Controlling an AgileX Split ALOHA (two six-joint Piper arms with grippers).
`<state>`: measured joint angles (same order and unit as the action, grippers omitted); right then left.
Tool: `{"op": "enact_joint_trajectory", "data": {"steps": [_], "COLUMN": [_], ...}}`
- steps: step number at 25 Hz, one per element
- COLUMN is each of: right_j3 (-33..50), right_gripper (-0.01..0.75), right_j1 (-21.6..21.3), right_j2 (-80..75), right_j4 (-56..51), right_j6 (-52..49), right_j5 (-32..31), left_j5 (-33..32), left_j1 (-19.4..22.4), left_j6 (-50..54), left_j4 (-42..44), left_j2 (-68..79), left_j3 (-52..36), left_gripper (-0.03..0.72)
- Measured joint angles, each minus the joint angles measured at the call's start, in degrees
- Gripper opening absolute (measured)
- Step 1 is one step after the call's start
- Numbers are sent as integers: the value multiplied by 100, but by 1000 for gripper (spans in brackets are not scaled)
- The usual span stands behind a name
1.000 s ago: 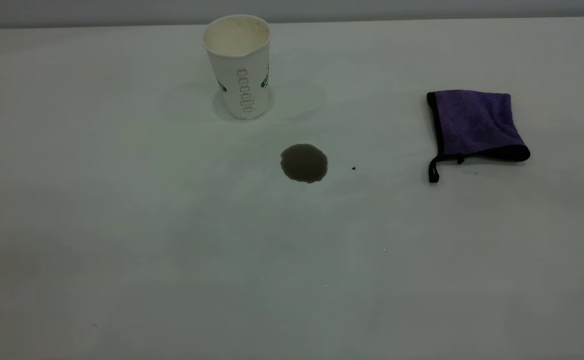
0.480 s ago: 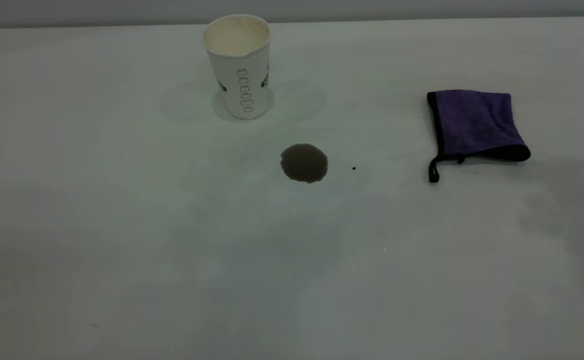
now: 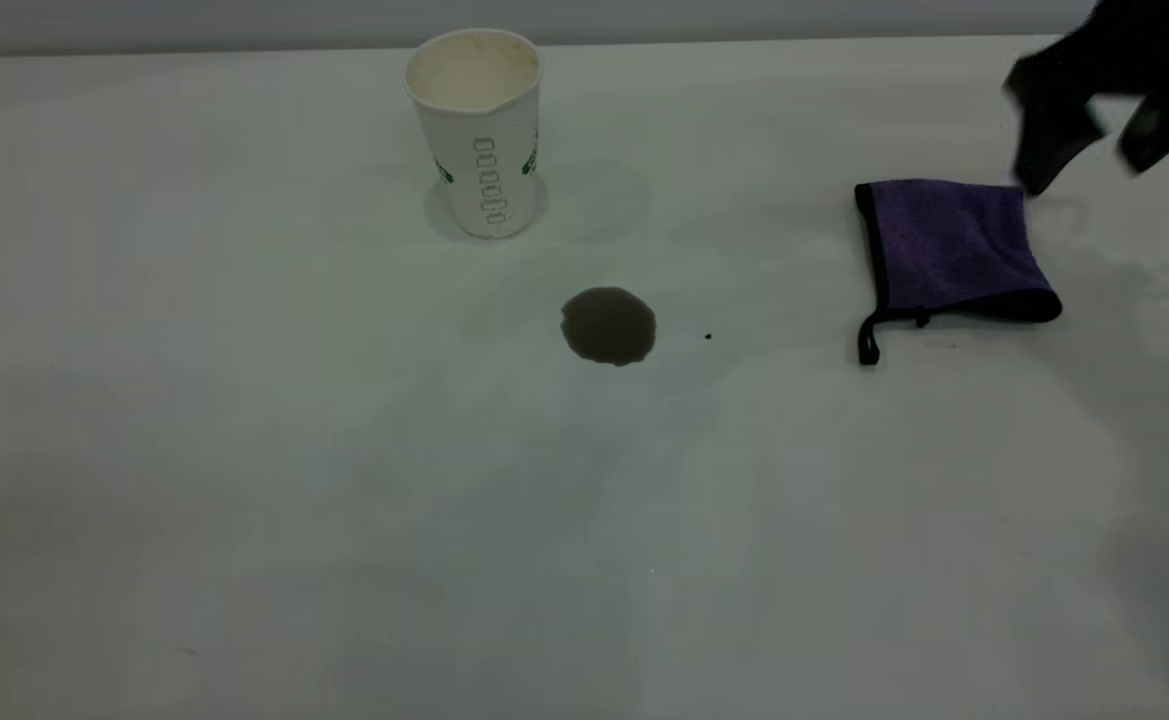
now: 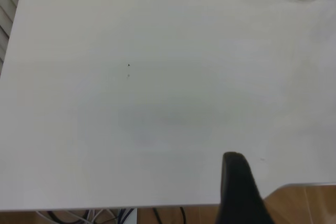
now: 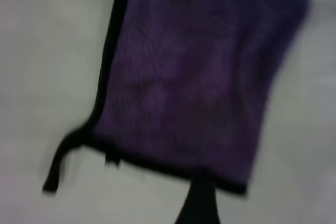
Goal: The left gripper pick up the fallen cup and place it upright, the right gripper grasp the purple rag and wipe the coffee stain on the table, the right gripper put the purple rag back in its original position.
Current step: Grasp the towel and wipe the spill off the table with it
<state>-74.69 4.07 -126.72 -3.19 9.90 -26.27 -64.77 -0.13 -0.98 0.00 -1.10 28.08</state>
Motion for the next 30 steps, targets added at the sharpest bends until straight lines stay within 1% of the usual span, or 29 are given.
{"op": "enact_joint_trajectory", "data": {"steps": [5, 10, 13, 14, 16, 17, 18, 20, 21, 22, 23, 24, 26, 30], "right_j3": [-550, -1087, -1354, -1414, -1484, -1513, -1526, -1531, -1531, -1538, -1544, -1551, -1569, -1569], "right_gripper": [728, 724, 702, 681, 611, 551, 474, 297, 193, 114, 81, 66, 61, 61], "right_j1": [90, 169, 169, 169, 169, 169, 175, 214, 255, 297, 354, 429, 632, 1289], "right_j2": [-702, -1301, -1575, -1642, -1687, -1708, -1710, -1714, -1714, -1714, -1714, -1714, -1721, -1721], "right_j4": [-271, -343, -343, -343, -337, -337, -344, -390, -423, -466, -515, -556, -648, -852], "right_j6": [338, 436, 491, 491, 496, 503, 503, 503, 504, 509, 509, 510, 527, 529], "right_j5": [111, 132, 126, 125, 109, 114, 114, 114, 108, 103, 101, 90, 32, -54], "left_j5": [0, 0, 0, 0, 0, 0, 0, 0, 0, 0, 0, 0, 0, 0], "left_j1": [0, 0, 0, 0, 0, 0, 0, 0, 0, 0, 0, 0, 0, 0], "left_j6": [6, 6, 6, 6, 6, 6, 6, 6, 6, 6, 6, 6, 6, 6], "left_j4": [0, 0, 0, 0, 0, 0, 0, 0, 0, 0, 0, 0, 0, 0], "left_j2": [0, 0, 0, 0, 0, 0, 0, 0, 0, 0, 0, 0, 0, 0], "left_j3": [0, 0, 0, 0, 0, 0, 0, 0, 0, 0, 0, 0, 0, 0], "left_gripper": [505, 505, 505, 505, 505, 505, 505, 505, 505, 505, 505, 505, 505, 505]}}
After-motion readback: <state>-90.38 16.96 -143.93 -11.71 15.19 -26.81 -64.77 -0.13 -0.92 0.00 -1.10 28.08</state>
